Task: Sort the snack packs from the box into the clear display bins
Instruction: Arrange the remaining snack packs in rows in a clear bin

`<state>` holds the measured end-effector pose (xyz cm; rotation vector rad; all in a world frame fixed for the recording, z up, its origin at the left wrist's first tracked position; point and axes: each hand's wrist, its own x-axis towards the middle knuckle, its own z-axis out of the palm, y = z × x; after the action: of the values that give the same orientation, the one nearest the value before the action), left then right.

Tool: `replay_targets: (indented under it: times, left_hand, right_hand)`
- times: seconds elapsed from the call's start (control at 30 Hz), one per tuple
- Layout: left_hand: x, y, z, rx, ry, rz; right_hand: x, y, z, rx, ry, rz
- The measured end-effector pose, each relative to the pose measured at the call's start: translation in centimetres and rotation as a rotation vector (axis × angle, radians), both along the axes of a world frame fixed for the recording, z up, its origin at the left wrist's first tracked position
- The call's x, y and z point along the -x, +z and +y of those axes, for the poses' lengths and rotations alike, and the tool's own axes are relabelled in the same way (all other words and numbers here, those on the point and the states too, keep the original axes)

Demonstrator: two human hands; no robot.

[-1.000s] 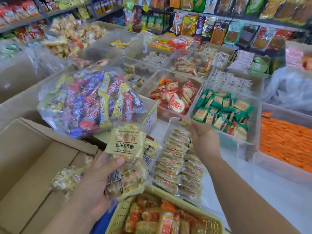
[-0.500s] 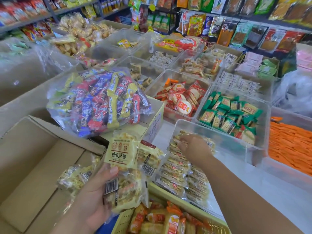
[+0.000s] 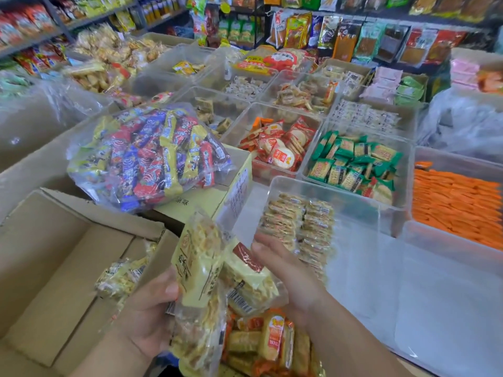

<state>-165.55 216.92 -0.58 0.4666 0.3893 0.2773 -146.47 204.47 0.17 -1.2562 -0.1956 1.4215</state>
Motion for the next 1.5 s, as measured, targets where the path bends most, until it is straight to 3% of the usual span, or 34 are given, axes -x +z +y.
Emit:
replay_targets:
  times: [0.13, 0.2, 0.4, 0.67, 0.73, 0.9, 1.0, 1.3, 1.43, 1.5]
  left_hand:
    - [-0.7, 0.6, -1.0, -0.126, 0.028, 0.052]
    - [-0.2, -0.1, -0.6, -0.230, 0.010, 0.247]
    - [-1.0, -0.1, -1.9, -0.173, 0.134, 0.383]
    - [-1.4, 0.0, -2.4, -0.133, 0.163, 0.370]
    - [-1.3, 0.1, -2.4, -0.116, 0.175, 0.387]
    - [-1.2, -0.1, -1.7, -0.109, 0.199, 0.458]
    - [-1.3, -0.2, -1.3, -0.104, 0.231, 0.478]
    - [-3.1, 0.5, -0.7, -0.112, 0.242, 0.504]
    - [-3.6, 0.7, -0.3, -0.131, 0.200, 0.517]
    - [-3.8, 0.7, -0.3, -0.162, 0.175, 0.554]
  right_hand:
    - [-0.5, -0.6, -1.2, -0.067, -0.170, 0.081]
    - [-1.0, -0.7, -1.4, -0.092, -0.287, 0.014]
    - [-0.8, -1.1, -2.1, -0.160, -0.542, -0.120]
    - [0.2, -1.4, -2.3, -0.214, -0.514, 0.045]
    - [0.0, -1.3, -2.5, -0.250, -0.529, -0.200]
    - [-2.4, -2.4, -4.3, -0.369, -0.415, -1.332]
    - [-3.3, -3.2, -4.8, -0.394, -0.370, -1.547]
    - [-3.9, -3.7, -4.9, -0.281, -0.374, -1.474]
    - [-3.3, -2.8, -4.6, -0.163, -0.451, -0.935]
    - [-2.7, -2.6, -4.3, -0.115, -0.492, -0.766]
